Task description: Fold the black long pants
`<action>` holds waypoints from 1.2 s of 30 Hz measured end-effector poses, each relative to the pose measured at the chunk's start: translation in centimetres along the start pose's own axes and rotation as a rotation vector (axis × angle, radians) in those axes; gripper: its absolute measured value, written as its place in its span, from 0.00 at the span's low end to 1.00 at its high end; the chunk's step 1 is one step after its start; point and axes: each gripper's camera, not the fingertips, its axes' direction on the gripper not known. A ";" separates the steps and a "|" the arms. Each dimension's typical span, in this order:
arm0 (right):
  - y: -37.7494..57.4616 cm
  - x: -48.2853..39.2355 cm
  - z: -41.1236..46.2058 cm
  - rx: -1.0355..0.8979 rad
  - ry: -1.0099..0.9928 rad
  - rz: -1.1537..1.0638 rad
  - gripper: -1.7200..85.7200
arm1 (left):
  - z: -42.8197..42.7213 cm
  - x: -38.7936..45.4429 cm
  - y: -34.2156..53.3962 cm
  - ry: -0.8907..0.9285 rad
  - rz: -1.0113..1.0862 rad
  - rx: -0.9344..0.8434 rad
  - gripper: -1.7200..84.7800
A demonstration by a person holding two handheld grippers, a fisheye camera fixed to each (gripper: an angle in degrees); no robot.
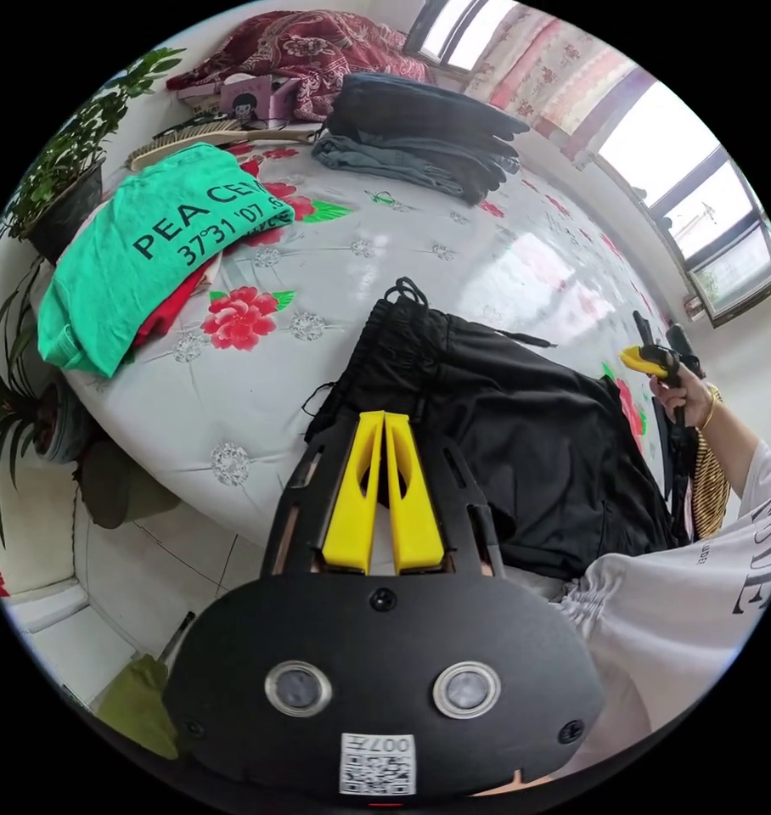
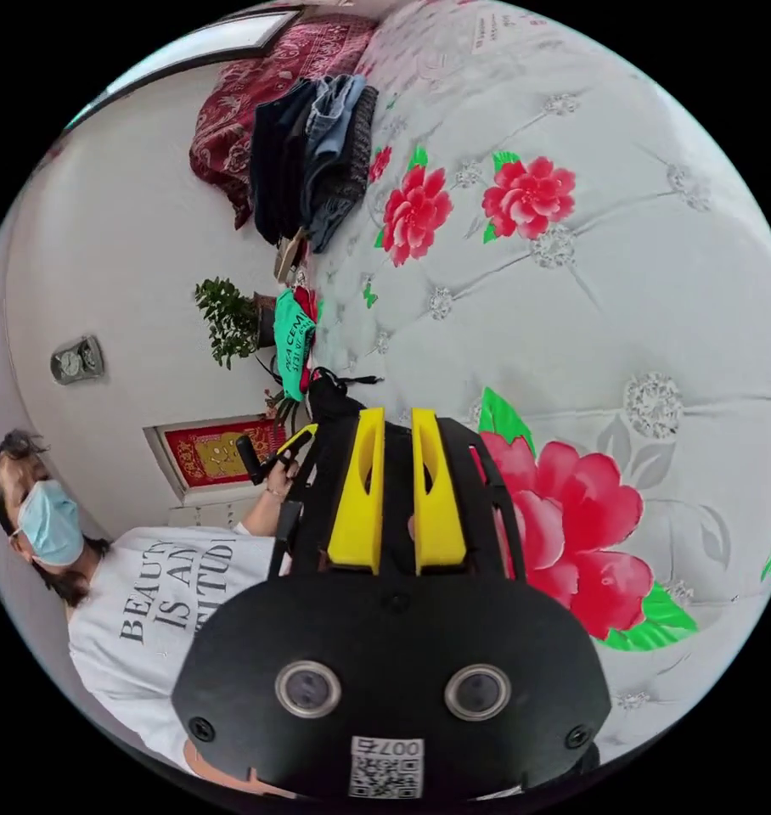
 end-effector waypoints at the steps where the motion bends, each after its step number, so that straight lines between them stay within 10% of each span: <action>1: 1.1 -1.8 1.3 -0.035 0.008 -0.077 0.06 | -0.5 -0.2 0.3 0.010 -0.022 0.015 0.02; 12: 16.0 -10.6 2.2 0.201 0.441 -0.139 0.10 | -3.3 -1.2 4.3 0.120 -0.208 0.116 0.08; 25: 57.2 -8.0 -9.6 0.842 0.864 0.751 0.11 | -1.1 10.4 2.6 0.196 0.049 0.007 0.07; 36: 57.4 -5.2 -10.1 0.680 0.794 0.666 0.04 | 2.3 26.5 -0.6 0.169 0.529 -0.074 0.09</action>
